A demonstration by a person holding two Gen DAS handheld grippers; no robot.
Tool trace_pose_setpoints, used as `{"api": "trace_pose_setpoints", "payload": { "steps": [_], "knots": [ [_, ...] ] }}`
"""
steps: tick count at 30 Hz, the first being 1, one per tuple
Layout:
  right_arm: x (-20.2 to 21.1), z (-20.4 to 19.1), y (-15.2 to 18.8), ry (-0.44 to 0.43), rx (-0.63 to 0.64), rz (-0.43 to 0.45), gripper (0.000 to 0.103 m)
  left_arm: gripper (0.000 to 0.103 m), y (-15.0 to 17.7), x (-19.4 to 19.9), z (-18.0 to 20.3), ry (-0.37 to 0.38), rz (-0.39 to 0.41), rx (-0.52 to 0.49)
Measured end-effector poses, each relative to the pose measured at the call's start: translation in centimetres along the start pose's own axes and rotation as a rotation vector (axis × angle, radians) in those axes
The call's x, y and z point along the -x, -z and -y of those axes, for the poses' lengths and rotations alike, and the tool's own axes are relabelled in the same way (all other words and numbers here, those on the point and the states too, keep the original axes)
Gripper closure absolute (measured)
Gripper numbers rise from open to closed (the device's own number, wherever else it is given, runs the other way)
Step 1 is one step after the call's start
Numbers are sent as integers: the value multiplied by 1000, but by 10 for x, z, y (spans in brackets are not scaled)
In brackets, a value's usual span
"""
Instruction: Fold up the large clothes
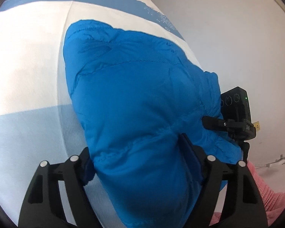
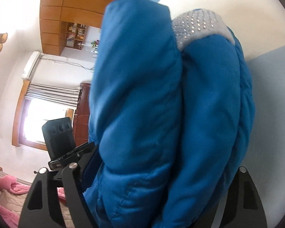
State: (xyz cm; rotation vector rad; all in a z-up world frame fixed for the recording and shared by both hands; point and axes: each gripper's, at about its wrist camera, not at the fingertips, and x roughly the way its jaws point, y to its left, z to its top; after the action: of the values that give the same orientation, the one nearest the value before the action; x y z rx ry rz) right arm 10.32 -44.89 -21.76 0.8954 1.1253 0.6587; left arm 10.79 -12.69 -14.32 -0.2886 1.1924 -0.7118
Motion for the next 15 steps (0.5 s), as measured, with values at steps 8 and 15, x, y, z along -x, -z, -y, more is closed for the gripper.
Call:
{"api": "trace_pose_setpoints", "payload": {
  "steps": [8, 15],
  "knots": [
    [8, -33, 7, -3, 80, 38, 27, 31, -3, 35, 19, -13, 74, -53],
    [7, -60, -13, 0, 182, 62, 27, 31, -7, 75, 15, -23, 153, -93]
  ]
}}
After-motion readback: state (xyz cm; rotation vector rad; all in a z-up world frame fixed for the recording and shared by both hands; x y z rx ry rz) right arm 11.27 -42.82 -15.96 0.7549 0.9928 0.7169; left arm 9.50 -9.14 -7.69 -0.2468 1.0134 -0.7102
